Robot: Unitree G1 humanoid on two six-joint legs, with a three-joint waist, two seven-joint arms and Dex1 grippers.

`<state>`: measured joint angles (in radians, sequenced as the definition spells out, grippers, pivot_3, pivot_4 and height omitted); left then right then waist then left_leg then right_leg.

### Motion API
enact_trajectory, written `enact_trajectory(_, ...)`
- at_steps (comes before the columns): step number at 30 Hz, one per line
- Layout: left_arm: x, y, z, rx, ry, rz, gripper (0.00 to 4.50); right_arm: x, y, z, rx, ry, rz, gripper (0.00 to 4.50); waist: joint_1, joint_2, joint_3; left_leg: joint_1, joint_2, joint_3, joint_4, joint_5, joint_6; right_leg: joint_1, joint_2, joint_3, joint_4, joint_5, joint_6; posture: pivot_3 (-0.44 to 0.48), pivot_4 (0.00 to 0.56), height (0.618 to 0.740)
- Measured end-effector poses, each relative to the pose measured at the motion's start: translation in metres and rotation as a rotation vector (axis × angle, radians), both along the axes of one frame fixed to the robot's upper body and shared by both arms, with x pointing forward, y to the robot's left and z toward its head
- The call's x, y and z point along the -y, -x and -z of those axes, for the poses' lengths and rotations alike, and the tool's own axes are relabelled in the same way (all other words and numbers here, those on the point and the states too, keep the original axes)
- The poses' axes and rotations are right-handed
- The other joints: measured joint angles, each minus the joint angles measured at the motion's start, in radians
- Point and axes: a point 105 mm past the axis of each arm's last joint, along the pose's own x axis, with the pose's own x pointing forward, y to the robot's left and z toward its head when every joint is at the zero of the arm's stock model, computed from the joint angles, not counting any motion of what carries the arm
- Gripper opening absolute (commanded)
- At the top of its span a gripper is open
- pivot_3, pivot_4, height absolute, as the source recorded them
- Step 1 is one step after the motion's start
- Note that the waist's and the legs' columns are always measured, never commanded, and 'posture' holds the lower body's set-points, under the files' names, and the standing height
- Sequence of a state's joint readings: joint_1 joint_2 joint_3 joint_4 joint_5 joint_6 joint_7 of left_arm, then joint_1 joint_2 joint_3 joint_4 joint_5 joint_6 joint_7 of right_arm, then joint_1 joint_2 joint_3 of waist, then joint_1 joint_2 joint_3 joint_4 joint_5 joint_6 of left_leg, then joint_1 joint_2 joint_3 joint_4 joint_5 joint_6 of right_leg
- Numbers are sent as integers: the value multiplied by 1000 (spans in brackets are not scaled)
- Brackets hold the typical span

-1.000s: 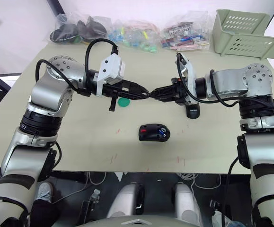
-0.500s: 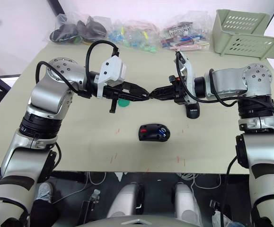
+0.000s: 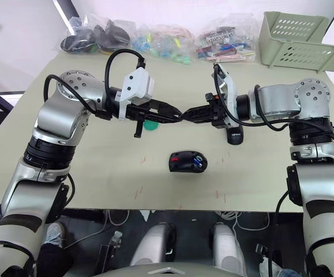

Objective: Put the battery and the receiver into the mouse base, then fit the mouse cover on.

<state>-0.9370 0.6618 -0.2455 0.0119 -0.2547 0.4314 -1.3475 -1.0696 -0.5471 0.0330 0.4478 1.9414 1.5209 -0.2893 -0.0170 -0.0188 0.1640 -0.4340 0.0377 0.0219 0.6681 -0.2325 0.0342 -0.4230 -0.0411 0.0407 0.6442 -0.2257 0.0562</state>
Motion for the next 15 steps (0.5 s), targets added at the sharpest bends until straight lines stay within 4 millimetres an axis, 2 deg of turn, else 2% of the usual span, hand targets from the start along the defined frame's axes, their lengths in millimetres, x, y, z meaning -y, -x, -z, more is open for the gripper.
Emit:
enact_trajectory(11, 0, -1, 0, 3, 1, -5, 10, 1, 0, 0, 2, 3, 6, 801, 0, 0, 0, 0, 0, 0, 0, 0, 0, 0, 0, 0, 0, 0, 0, 0, 150, 740)
enact_trajectory(12, 0, -1, 0, 5, 3, -8, 10, 1, 0, 0, 1, 1, 4, 200, 0, 0, 0, 0, 0, 0, 0, 0, 0, 0, 0, 0, 0, 0, 0, 0, 150, 740)
enact_trajectory(15, 0, -1, 0, 6, 2, -12, 10, 1, 0, -2, 3, -9, 3, 90, 0, 0, 0, 0, 0, 0, 0, 0, 0, 0, 0, 0, 0, 0, 0, 0, 150, 740)
